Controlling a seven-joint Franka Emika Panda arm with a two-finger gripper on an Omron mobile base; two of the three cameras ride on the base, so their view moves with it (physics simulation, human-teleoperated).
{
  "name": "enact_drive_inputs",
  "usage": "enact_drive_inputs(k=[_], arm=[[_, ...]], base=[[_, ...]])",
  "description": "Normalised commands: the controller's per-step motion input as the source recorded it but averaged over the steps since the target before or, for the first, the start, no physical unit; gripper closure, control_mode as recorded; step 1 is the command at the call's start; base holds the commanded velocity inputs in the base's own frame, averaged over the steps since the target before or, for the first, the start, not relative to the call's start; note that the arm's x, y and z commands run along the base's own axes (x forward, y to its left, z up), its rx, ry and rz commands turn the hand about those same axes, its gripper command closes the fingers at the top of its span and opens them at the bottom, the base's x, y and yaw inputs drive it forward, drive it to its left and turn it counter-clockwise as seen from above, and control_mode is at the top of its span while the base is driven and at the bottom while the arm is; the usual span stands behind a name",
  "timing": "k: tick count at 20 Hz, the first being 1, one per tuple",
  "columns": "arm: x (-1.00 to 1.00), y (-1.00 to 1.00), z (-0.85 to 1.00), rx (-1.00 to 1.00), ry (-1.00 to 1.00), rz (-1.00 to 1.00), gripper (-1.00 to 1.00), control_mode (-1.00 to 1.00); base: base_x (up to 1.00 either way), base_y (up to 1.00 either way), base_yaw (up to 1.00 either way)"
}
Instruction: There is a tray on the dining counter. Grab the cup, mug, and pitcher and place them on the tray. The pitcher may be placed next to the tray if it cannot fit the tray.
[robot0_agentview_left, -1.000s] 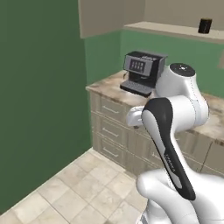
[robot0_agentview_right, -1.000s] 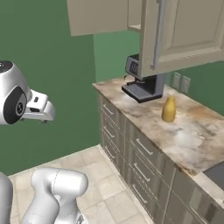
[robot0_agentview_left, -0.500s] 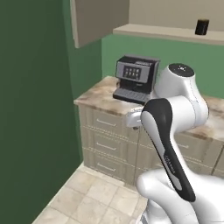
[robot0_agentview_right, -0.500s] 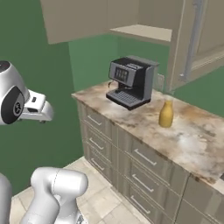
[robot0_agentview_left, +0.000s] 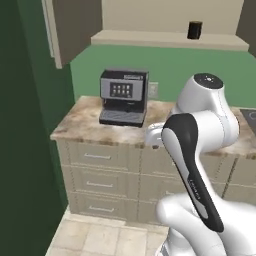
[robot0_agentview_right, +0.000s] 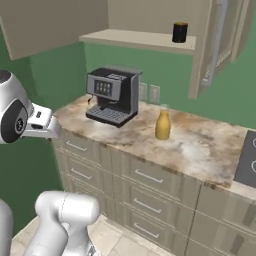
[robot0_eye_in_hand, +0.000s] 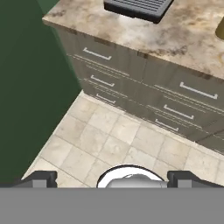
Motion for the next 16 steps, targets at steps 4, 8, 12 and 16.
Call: enact_drive_inputs(k=[4,8,12,16], arm=[[0.0,0.0,0.0,0.0,0.0,0.0,-1.0,1.0],[0.0,0.0,0.0,0.0,0.0,0.0,-1.0,1.0],[0.0,0.0,0.0,0.0,0.0,0.0,-1.0,1.0],[0.0,0.0,0.0,0.0,0.0,0.0,-1.0,1.0]], base=[[0.58,0.26,-0.5],[0.61,0.22,-0.49],[0.59,0.14,-0.47],[0.46,0.0,-0.34]])
